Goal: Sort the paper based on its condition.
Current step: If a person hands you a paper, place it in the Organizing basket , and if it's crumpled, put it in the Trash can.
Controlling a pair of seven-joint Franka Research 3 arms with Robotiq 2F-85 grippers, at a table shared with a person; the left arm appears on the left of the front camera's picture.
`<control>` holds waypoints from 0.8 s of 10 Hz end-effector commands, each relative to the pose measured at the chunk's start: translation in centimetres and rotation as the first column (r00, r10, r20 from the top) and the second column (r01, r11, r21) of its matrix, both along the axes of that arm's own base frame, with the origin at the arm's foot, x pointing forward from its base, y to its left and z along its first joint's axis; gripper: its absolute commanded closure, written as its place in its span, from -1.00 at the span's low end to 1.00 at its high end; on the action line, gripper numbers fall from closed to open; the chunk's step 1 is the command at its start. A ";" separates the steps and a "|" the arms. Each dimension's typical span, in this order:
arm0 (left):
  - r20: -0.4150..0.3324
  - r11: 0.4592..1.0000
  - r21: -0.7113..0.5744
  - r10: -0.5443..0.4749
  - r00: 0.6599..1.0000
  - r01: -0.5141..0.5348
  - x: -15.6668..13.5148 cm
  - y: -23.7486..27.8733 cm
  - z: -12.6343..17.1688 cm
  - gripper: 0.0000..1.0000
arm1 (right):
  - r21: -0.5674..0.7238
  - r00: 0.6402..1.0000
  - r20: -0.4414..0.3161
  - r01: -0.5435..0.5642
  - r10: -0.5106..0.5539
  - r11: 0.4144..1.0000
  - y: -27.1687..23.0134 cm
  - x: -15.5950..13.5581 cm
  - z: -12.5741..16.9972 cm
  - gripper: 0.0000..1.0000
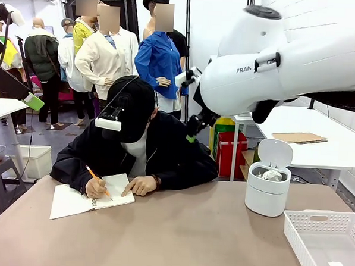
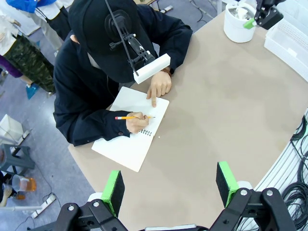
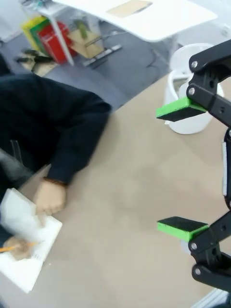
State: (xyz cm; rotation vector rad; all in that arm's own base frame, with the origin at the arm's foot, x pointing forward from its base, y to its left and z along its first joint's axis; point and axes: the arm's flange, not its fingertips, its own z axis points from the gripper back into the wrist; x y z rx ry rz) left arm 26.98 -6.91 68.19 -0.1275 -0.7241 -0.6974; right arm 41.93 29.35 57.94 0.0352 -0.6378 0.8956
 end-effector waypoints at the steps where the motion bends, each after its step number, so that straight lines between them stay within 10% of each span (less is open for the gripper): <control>1: -0.001 1.000 0.004 0.003 1.000 -0.003 0.0 0.0 0.0 -1.00 | 0.098 0.995 0.022 -0.102 0.100 0.990 -1.4 -1.1 0.6 -1.00; 8: -0.001 1.000 0.004 0.003 1.000 -0.003 0.0 0.0 0.0 -1.00 | 0.276 0.995 -0.058 -0.064 0.083 0.959 -0.2 -1.2 7.6 -1.00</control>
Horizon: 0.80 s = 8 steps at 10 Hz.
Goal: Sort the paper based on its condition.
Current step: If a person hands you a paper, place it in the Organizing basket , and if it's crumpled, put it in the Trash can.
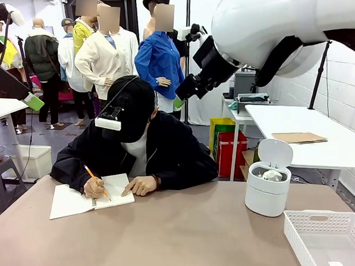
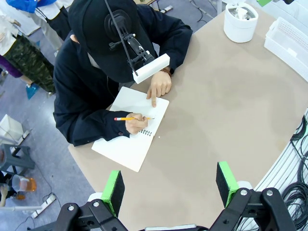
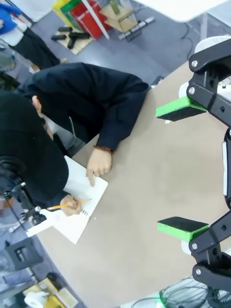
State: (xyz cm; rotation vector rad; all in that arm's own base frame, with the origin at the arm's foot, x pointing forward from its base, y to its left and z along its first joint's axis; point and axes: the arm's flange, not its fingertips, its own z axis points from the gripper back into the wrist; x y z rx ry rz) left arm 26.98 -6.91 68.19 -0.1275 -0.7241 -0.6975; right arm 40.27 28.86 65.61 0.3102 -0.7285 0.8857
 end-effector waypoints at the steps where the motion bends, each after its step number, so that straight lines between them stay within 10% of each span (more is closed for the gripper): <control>1: -0.001 1.000 0.004 0.003 1.000 -0.003 0.0 0.0 0.0 -1.00 | 0.017 0.998 -0.067 0.006 -0.005 1.000 0.7 0.4 0.5 -1.00; 8: -0.001 1.000 0.004 0.003 1.000 -0.003 0.0 0.0 0.0 -1.00 | -0.017 0.989 -0.148 -0.015 0.012 1.000 3.4 -1.7 1.3 -1.00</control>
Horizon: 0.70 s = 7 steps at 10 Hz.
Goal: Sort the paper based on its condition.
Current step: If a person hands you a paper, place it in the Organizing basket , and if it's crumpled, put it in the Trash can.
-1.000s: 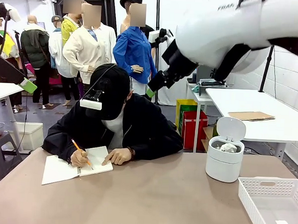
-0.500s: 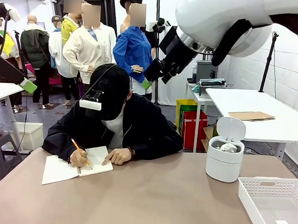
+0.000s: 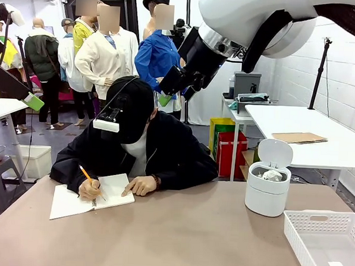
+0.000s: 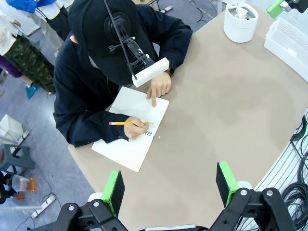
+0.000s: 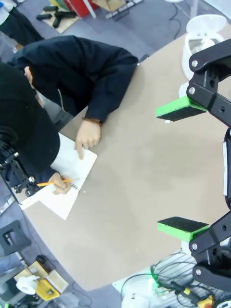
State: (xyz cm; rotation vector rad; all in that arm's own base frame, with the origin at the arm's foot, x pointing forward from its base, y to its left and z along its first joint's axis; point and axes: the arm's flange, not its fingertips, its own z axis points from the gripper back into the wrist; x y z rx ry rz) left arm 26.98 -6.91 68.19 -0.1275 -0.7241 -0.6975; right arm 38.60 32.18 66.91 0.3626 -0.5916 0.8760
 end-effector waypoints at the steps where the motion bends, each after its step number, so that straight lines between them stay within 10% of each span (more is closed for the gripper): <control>1: -0.001 1.000 0.004 0.003 1.000 -0.003 0.0 0.0 0.0 -1.00 | -0.003 1.000 -0.014 0.000 0.000 1.000 0.2 -0.2 0.1 -1.00; 7: -0.001 1.000 0.004 0.003 1.000 -0.003 0.0 0.0 0.0 -1.00 | -0.006 1.000 -0.007 -0.009 0.009 1.000 0.6 -0.7 0.0 -1.00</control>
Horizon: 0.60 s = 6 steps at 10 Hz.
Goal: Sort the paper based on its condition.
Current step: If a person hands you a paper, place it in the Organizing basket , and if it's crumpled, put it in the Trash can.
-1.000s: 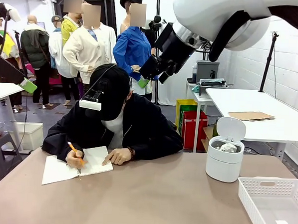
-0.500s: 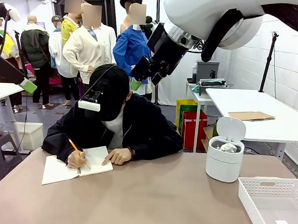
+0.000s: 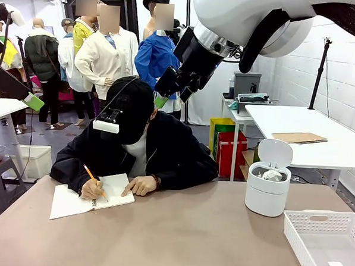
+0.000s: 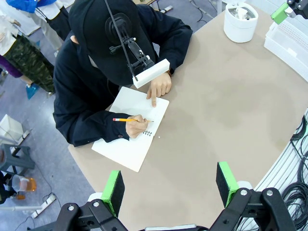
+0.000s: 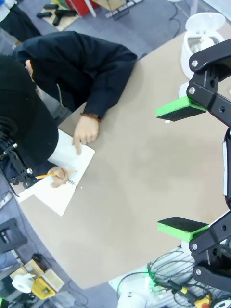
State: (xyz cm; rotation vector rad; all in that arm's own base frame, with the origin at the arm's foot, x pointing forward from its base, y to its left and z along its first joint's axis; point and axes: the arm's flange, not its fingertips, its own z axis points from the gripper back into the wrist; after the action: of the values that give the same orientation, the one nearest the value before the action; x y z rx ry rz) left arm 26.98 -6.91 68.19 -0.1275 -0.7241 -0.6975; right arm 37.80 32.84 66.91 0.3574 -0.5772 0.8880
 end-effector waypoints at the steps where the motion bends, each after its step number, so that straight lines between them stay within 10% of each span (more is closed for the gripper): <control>1: -0.001 1.000 0.004 0.003 1.000 -0.003 0.0 0.0 0.0 -1.00 | 0.007 1.000 0.000 0.001 -0.001 1.000 0.0 0.1 0.0 -1.00; 6: -0.001 1.000 0.004 0.003 1.000 -0.003 0.0 0.0 0.0 -1.00 | 0.007 1.000 0.000 0.001 -0.001 1.000 0.0 0.1 0.0 -1.00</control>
State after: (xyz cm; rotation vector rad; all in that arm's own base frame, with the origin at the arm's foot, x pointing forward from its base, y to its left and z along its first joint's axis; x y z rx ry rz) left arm 26.98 -6.91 68.19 -0.1275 -0.7241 -0.6975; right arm 37.82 32.83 66.91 0.3571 -0.5773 0.8875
